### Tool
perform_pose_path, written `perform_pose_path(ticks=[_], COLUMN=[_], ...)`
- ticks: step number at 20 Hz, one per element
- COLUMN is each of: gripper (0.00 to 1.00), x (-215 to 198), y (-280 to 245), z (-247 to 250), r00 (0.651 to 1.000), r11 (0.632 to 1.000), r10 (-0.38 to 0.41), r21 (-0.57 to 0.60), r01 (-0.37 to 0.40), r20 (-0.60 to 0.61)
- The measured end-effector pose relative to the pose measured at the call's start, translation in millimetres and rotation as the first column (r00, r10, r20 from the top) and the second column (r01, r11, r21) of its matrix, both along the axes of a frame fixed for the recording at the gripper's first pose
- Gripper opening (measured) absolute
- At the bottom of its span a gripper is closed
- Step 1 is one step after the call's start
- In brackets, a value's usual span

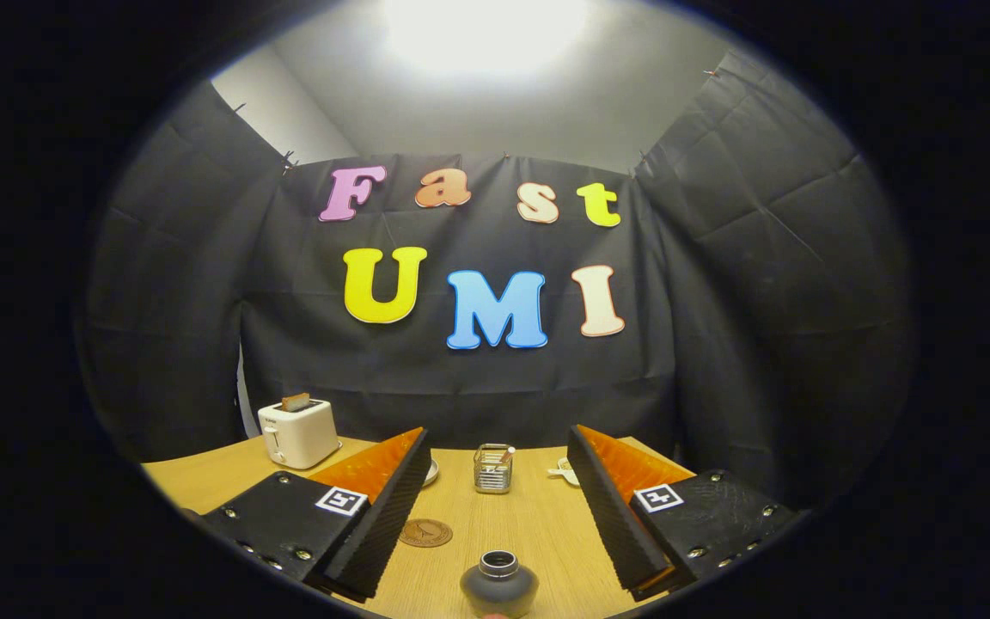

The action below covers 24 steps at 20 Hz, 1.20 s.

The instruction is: Take the bottle from table, then pour the juice into the cup, finally place the bottle on the coaster

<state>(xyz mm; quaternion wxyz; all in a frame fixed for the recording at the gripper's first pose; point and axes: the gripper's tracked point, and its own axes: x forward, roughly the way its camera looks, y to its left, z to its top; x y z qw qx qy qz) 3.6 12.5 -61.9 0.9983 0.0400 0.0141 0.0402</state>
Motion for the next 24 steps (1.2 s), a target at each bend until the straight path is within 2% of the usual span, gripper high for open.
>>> perform_pose_path(ticks=[11, 19, 24], gripper=[0.97, 0.98, 0.98], x=[3, -8, -18], y=[1, 8, 10], z=[-76, -122, -153], r00=[0.991, 0.974, 0.956], r11=[1.000, 0.998, 0.997], r10=[0.016, 0.053, 0.065], r21=[0.019, -0.031, -0.020], r01=[-0.013, -0.061, -0.074], r20=[-0.136, -0.219, -0.287])
